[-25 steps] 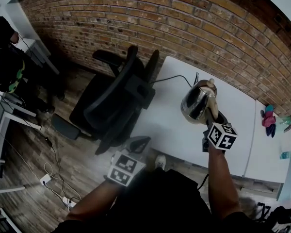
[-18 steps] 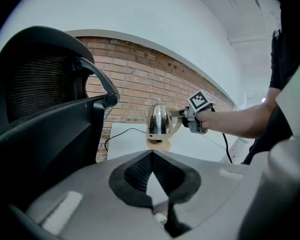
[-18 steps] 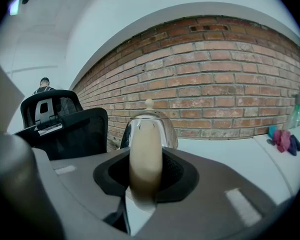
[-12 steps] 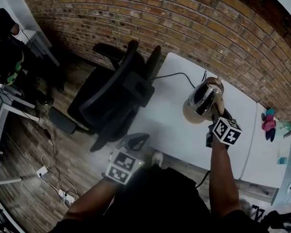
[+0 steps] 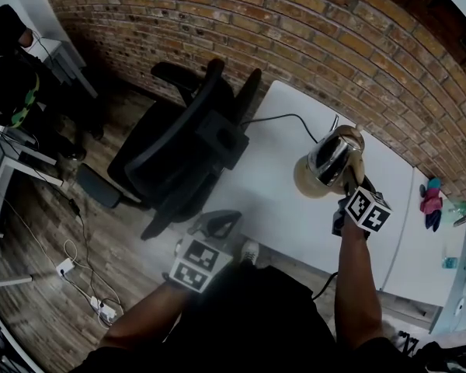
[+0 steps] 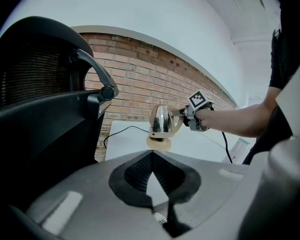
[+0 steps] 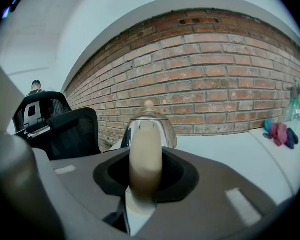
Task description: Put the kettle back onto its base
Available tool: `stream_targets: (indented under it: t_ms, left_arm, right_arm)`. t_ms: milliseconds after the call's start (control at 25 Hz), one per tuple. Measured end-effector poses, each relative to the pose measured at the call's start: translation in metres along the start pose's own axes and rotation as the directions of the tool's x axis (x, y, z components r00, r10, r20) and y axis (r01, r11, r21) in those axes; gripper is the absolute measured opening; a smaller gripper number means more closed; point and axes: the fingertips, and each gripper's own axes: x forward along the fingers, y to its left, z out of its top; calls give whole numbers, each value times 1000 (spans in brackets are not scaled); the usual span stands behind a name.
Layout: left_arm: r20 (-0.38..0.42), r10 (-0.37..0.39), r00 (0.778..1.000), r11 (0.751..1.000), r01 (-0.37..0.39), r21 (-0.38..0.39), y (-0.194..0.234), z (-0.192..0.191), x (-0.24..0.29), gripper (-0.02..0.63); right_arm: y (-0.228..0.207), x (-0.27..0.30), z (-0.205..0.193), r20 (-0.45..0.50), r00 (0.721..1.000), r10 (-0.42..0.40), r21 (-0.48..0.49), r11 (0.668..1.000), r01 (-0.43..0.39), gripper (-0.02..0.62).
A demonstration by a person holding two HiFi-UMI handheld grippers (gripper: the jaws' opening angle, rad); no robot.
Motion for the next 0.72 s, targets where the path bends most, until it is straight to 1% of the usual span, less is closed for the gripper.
stream_targets:
  t_ms: [160,520,720]
  left_arm:
    - [-2,-2,1000,1000,2,1,0,2,0,0]
    - [-4,-17,1000,1000,17,14,-2,4,3,0]
    - [-3,-16,1000,1000,16,11,-1,4,0,0]
  right_arm:
    - [1,0,1,-8,1000,-1,10,1000,1,124]
    - [-6,0,3,-30,1000,-5,77,997,8,129]
    - [-8,0,-13,-84,996,4,101,995,4,137]
